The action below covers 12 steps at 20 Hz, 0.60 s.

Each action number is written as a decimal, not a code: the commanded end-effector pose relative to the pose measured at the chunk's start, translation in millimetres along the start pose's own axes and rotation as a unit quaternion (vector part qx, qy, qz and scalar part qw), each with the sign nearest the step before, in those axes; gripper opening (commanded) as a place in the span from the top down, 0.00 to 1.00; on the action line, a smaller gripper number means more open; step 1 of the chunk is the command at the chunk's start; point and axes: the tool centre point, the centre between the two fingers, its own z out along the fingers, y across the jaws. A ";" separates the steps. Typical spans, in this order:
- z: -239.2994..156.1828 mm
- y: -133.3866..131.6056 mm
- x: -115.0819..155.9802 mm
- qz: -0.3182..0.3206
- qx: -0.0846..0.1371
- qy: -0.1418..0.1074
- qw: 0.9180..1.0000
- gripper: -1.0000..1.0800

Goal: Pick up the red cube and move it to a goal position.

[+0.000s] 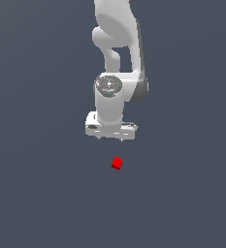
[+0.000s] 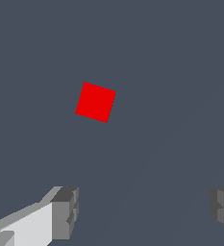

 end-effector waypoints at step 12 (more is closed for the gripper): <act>76.8 -32.0 49.5 0.105 0.004 0.013 0.994 0.04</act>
